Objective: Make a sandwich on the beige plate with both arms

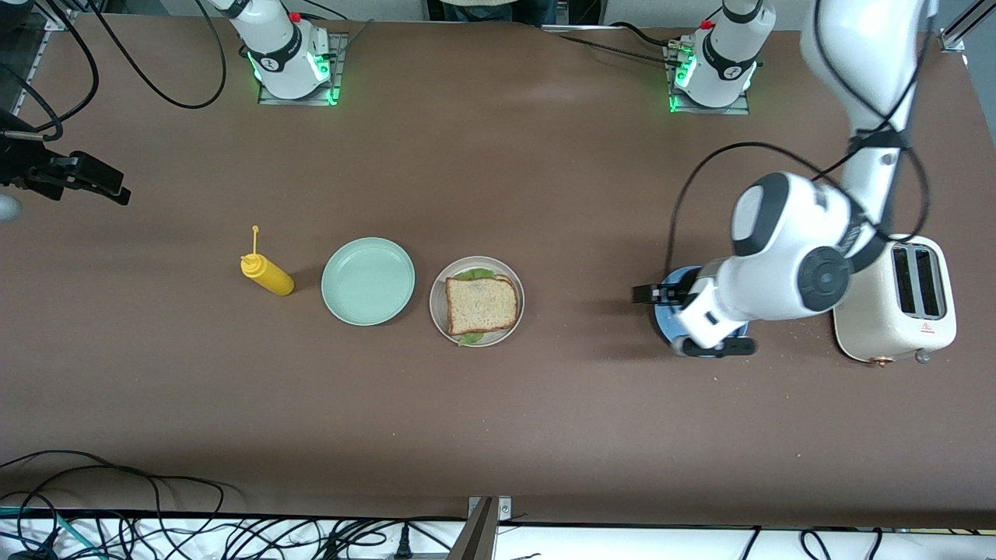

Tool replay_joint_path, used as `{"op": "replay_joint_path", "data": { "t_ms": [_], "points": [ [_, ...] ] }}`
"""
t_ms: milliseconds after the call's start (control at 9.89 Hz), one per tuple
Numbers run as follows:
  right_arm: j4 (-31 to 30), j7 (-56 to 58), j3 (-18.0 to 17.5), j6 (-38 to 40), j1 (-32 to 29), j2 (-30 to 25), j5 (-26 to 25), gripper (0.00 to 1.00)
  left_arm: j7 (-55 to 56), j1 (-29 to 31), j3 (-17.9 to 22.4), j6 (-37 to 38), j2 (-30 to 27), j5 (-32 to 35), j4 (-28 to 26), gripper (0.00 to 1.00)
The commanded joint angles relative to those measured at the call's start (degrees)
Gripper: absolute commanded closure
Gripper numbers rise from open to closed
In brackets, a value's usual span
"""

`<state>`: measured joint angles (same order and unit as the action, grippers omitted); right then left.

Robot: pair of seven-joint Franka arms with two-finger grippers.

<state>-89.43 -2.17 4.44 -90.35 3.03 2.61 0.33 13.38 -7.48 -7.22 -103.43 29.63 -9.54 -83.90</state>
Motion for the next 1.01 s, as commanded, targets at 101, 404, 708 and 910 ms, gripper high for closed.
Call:
{"op": "replay_joint_path", "data": {
  "t_ms": [101,404,708,910],
  "points": [
    [0.75,-0.29,-0.13,0.26,0.22,-0.24,0.29,0.0,-1.85,2.38,-0.16,6.2,-5.01,9.78,-0.82,0.0],
    [0.84,-0.29,-0.13,-1.14,0.22,-0.24,0.55,0.0,-8.46,6.5,-0.16,10.78,-9.57,11.21,-1.7,0.0],
    [0.75,-0.29,0.22,-1.32,0.22,-0.24,0.03,0.0,-7.59,8.44,-0.25,13.16,-16.24,14.45,-4.76,0.0],
    [0.75,-0.29,0.05,-1.23,0.22,-0.33,0.02,0.0,-6.88,8.71,-0.34,12.99,-20.29,15.26,-8.37,0.0]
  ]
}}
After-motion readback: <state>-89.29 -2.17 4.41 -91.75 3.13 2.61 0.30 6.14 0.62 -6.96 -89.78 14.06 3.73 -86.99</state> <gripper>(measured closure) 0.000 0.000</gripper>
